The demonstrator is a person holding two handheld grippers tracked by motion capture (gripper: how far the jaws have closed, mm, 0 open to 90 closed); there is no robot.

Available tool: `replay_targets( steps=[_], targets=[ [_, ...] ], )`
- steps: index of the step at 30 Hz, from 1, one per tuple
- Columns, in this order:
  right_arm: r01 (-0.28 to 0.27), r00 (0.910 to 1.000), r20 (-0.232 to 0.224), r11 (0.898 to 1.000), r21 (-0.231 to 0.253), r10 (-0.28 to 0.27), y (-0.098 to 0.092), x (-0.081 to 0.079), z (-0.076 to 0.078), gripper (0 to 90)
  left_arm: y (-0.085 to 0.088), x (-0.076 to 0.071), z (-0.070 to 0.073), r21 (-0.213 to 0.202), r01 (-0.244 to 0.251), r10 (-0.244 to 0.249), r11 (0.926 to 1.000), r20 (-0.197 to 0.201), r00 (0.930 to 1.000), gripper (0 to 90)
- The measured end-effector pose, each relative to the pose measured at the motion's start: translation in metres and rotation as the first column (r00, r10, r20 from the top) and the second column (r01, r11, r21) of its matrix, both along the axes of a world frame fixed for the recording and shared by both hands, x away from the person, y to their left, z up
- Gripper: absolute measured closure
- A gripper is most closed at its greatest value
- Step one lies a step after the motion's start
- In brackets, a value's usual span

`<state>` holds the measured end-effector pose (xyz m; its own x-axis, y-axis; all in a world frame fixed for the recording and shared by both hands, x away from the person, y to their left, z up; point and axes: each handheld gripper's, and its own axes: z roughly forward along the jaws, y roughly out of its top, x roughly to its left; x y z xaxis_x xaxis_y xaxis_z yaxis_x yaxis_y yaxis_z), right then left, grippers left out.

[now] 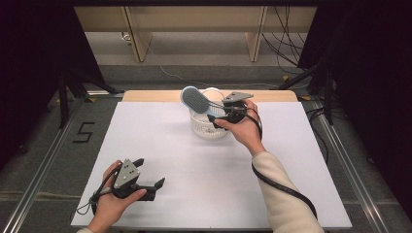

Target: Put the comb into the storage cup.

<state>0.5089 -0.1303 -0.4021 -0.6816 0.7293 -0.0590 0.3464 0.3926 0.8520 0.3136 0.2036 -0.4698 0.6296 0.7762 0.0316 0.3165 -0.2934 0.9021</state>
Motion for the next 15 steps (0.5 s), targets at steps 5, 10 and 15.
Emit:
replay_targets(
  steps=[5, 10, 15],
  targets=[
    [-0.006, 1.0, 0.001, 1.0, 0.004, 0.006, -0.009, -0.006, -0.001, 19.4, 0.0, 0.0, 0.0, -0.002, -0.001, 0.001, 1.0, -0.001, 1.0, 2.9],
    [-0.009, 0.9999, 0.005, 1.0, 0.001, 0.009, -0.019, -0.013, -0.003, 19.5, 0.0, 0.0, 0.0, 0.004, -0.004, 0.004, 1.0, 0.0, 1.0, 2.9],
    [-0.006, 0.9999, 0.01, 1.0, 0.023, 0.006, -0.03, -0.022, -0.005, 19.5, -0.001, 0.0, 0.0, 0.008, -0.002, 0.002, 1.0, 0.002, 1.0, 2.9]
  ],
)
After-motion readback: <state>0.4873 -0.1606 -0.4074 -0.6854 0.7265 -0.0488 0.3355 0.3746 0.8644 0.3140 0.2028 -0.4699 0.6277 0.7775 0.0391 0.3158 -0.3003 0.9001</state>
